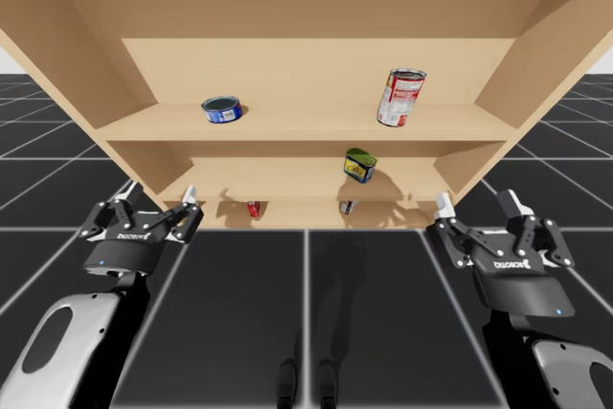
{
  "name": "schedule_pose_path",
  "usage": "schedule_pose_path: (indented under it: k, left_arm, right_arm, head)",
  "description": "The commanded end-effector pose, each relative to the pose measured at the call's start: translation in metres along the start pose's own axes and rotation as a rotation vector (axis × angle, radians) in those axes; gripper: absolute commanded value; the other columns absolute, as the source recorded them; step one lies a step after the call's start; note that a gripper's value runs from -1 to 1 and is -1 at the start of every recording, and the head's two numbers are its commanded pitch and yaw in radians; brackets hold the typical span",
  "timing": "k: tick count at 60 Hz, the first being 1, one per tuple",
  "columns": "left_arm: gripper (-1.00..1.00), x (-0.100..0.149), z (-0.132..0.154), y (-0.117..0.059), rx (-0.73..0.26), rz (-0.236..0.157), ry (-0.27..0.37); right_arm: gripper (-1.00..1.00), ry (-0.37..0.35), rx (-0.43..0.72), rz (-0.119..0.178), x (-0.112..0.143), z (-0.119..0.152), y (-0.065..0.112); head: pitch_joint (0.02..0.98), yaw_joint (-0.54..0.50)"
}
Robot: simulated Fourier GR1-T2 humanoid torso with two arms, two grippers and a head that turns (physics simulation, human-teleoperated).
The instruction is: Look through the shelves, find the pudding box, and take it.
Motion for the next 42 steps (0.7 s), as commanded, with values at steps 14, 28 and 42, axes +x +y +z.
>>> schedule_pose_path:
  k: [14, 28, 42]
  left_arm:
    - [-1.0, 0.0017, 0.0016, -0.0006, -0.005, -0.006, -0.014]
    - [-1.0, 0.0021, 0.0018, -0.0013, -0.007, -0.014, -0.011]
    - [-1.0, 0.0027, 0.0017, -0.0015, -0.011, -0.021, -0.013]
  right_arm:
    - [-1.0, 0.021, 0.006, -0.045, 0.003, 0.0009, -0.0018]
    - [-1.0, 0.026, 0.011, -0.035, 0.0022, 0.0, -0.0013]
    - [-1.0, 0.035, 0.018, -0.02, 0.0008, -0.0004, -0.0006]
  head:
    - [0.162, -0.01]
    - [0.337, -0.02]
    - [0.489, -0.03]
